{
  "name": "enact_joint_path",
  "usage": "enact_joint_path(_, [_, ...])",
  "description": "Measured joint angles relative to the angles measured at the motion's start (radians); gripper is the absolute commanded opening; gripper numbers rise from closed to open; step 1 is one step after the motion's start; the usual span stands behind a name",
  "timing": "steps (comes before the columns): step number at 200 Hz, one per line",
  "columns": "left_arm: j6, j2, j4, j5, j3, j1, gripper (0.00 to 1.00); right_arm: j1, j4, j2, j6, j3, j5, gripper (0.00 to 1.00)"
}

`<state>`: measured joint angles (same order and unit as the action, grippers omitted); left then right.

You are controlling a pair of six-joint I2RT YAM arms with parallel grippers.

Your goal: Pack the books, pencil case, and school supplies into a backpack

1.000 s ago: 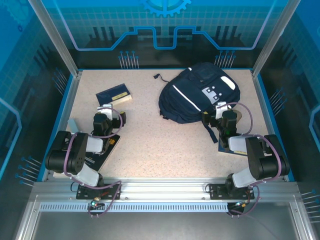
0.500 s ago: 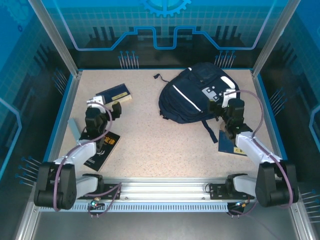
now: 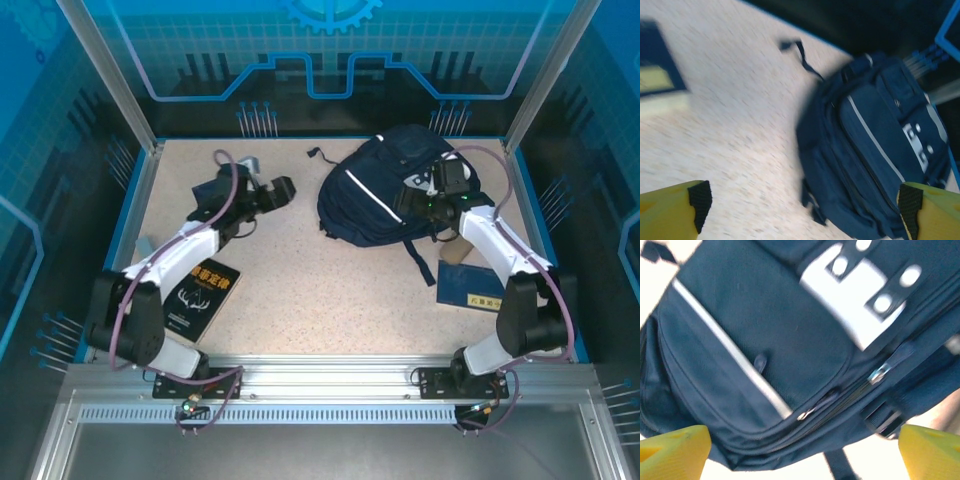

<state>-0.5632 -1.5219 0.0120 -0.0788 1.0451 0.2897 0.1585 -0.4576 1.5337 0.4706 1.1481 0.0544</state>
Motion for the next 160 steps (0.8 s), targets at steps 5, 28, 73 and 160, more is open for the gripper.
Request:
enact_joint_path(5, [-0.013,-0.031,0.004,-0.01,0.022,0.02,0.86,0.004,-0.012,0.016,0.013,0.006,-0.013,0.94])
enact_joint_path(28, [-0.055,-0.153,0.002,-0.045,0.103,0.106,0.71,0.005,-0.042,0.071,0.071,0.019,-0.05,0.91])
enact_joint_path(73, [-0.129,-0.41,-0.003,-0.125,0.324,0.205,0.43,0.005,-0.06,0.11,0.118,0.024,-0.107,0.86])
enact_joint_path(160, [-0.17,-0.694,0.187,-0.141,0.608,0.222,0.36,0.005,-0.06,0.23,0.142,0.033,-0.14,0.82])
